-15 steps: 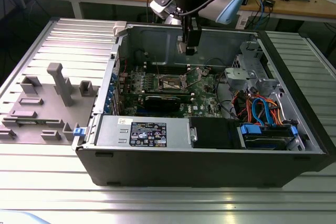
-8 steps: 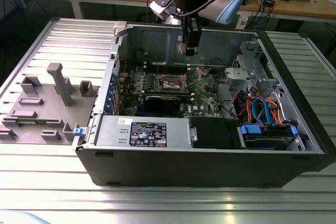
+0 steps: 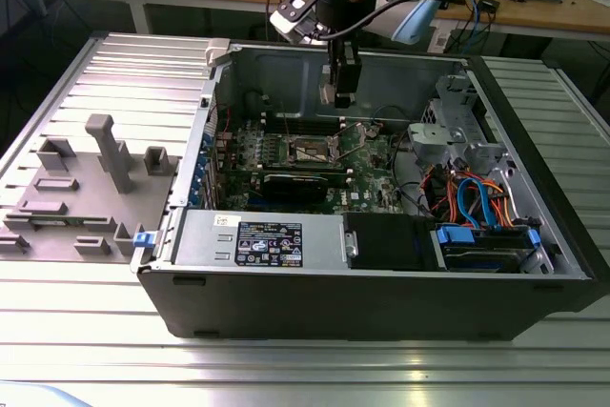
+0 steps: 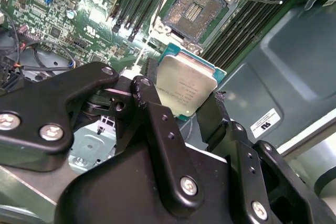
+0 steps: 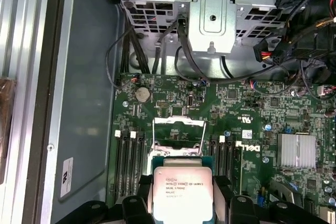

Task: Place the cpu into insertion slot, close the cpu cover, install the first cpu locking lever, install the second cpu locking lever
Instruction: 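Place the cpu into insertion slot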

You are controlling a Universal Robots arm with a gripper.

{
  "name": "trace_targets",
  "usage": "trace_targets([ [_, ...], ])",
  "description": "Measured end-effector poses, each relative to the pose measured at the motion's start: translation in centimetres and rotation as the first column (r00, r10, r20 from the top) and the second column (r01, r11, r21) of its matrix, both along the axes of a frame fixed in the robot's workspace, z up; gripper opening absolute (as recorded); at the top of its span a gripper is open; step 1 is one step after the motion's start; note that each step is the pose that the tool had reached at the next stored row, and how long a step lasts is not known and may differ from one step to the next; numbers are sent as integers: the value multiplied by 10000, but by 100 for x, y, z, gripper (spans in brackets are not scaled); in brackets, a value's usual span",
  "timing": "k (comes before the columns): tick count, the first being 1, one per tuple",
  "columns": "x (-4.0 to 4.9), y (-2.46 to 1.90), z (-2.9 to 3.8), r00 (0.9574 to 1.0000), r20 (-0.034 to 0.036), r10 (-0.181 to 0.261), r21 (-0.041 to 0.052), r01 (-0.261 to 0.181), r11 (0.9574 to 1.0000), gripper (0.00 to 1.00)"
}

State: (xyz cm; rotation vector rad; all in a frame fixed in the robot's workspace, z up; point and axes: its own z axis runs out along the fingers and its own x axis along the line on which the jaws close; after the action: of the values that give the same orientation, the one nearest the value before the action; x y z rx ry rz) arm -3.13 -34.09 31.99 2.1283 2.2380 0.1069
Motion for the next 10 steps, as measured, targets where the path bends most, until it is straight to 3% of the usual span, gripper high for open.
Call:
trace_targets([
  [10,0,0,-11,9999,0,-135,0,135,9999,54],
])
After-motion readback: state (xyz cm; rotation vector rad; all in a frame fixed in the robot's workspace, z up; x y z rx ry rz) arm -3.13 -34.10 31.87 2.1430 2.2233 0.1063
